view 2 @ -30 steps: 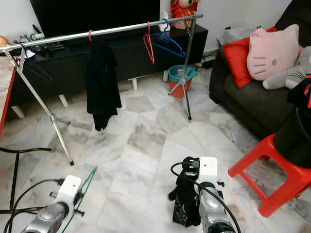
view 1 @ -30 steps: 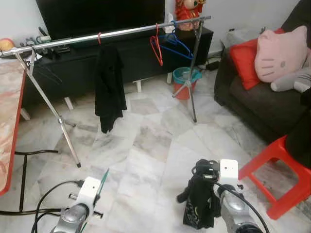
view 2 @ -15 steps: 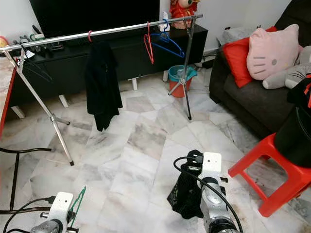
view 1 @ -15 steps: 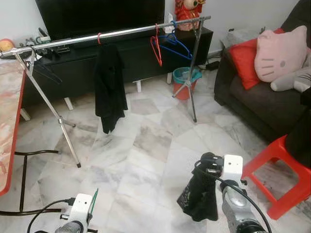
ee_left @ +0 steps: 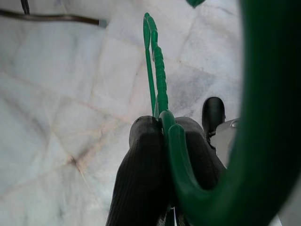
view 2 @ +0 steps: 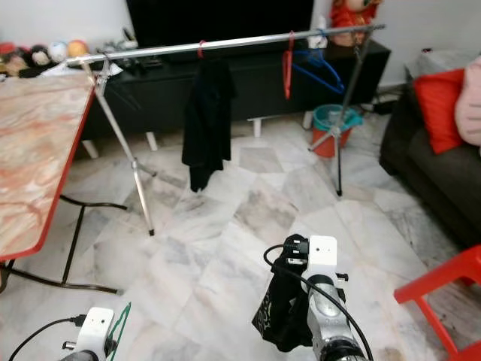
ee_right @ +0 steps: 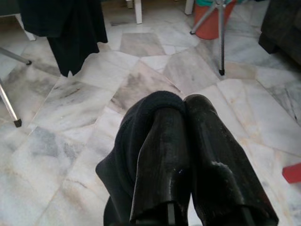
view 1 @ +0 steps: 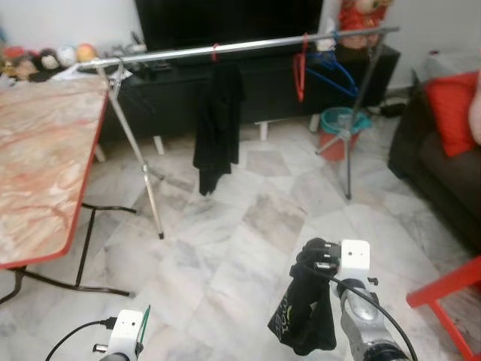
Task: Hang hanger
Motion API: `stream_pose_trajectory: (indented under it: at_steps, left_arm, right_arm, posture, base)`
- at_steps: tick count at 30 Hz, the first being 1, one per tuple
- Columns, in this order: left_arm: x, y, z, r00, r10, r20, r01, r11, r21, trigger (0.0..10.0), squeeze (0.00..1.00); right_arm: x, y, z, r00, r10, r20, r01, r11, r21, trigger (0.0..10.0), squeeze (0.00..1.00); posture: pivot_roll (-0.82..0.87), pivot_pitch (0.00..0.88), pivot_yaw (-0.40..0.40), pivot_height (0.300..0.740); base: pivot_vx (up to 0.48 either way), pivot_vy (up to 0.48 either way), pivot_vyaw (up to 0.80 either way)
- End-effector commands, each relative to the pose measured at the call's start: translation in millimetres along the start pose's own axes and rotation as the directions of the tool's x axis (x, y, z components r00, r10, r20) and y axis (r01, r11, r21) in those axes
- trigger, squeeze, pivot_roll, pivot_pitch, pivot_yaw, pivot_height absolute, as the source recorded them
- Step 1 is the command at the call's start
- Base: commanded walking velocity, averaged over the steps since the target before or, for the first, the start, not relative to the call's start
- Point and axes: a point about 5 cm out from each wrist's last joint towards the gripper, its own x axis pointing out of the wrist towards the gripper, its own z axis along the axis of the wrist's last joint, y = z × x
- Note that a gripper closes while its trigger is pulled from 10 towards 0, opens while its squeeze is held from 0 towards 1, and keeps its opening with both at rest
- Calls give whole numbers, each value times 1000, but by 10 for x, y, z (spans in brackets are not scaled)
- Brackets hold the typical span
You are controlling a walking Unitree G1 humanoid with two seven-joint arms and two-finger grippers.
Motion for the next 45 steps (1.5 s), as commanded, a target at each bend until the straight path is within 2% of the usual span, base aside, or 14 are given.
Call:
stream_pose_trajectory:
  at_steps: [1, 24, 26, 29, 35, 45]
  left_arm:
    - [-11, 20, -69, 999, 9, -32, -9, 1000, -6, 10000, 0]
    - [-9, -12, -83, 999, -1, -41, -1, 1000, -25, 10000, 0]
    - [-9, -13, -83, 999, -1, -40, 0, 1000, -27, 10000, 0]
    - [-11, -14, -92, 999, -1, -41, -1, 999, -36, 10000, 0]
    - [-15, -13, -120, 999, -4, -54, 1, 999, -52, 10000, 0]
    - [-31, -4, -195, 996, -2, -85, -2, 999, -46, 10000, 0]
  right_arm:
    - [39, 16, 128, 998, 0, 60, -1, 1000, 6, 10000, 0]
    - [51, 11, 144, 998, -7, 58, 6, 1000, 21, 10000, 0]
    - [43, -19, 80, 999, -34, 13, 33, 998, 55, 10000, 0]
    - [34, -50, 51, 998, -61, -3, 61, 995, 77, 10000, 0]
    - [35, -67, 62, 997, -74, 4, 73, 994, 84, 10000, 0]
    - [44, -78, 76, 996, -91, 3, 90, 990, 105, 10000, 0]
  posture:
    - [79, 0, 23, 740]
    - [80, 0, 23, 740]
    - [81, 0, 22, 740]
    - [82, 0, 23, 740]
    - [81, 0, 23, 740]
    - [80, 0, 25, 740]
  base:
    - [0, 0, 800]
    - [0, 0, 772]
    - [0, 0, 0]
    - [0, 0, 0]
    - [0, 0, 0]
    - [0, 352, 0]
